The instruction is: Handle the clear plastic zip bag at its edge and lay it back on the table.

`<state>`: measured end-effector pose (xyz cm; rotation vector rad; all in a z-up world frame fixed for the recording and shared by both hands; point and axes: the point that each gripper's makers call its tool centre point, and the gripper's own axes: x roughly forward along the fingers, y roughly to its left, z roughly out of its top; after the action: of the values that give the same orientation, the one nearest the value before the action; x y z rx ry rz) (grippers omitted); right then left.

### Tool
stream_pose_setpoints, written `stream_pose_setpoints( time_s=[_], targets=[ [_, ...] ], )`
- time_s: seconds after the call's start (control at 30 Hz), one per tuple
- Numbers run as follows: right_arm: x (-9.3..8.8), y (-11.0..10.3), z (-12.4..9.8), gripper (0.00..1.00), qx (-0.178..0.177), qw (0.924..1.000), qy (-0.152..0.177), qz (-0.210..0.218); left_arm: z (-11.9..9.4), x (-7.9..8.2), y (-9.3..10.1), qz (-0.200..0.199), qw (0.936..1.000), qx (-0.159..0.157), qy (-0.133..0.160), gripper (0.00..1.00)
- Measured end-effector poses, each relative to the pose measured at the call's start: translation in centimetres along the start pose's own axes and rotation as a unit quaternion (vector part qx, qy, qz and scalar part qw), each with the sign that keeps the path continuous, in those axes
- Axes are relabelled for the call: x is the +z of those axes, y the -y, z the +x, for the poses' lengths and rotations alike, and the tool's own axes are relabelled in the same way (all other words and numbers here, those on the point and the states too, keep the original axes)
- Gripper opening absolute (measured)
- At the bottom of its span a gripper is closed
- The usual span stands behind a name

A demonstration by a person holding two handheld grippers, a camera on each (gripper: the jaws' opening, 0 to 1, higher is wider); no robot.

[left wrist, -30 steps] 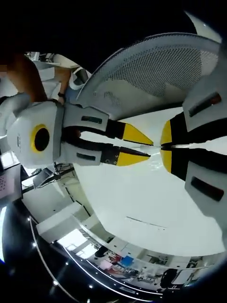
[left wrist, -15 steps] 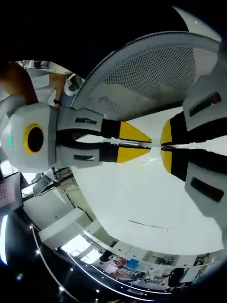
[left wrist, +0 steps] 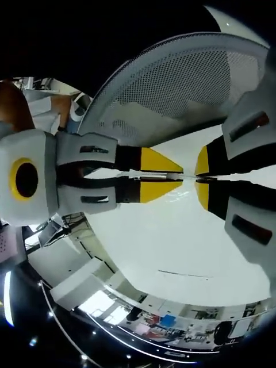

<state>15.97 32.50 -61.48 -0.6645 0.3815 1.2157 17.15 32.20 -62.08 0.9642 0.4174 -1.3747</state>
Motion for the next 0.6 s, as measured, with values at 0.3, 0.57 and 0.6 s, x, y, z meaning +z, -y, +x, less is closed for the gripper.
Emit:
stream_pose_setpoints(
  time_s=[0.3, 0.57, 0.6],
  targets=[
    [-0.11, -0.17, 0.08, 0.0, -0.004, 1.0, 0.0, -0.004, 0.14, -0.53, 0.24, 0.0, 1.0, -0.005, 0.003, 0.0],
    [-0.2, -0.05, 0.11, 0.0, -0.008, 1.0, 0.002, -0.005, 0.27, -0.3, 0.15, 0.002, 1.0, -0.005, 0.006, 0.0],
    [-0.21, -0.03, 0.12, 0.0, -0.008, 1.0, 0.002, -0.004, 0.27, -0.31, 0.16, 0.003, 1.0, -0.005, 0.006, 0.0]
  ],
)
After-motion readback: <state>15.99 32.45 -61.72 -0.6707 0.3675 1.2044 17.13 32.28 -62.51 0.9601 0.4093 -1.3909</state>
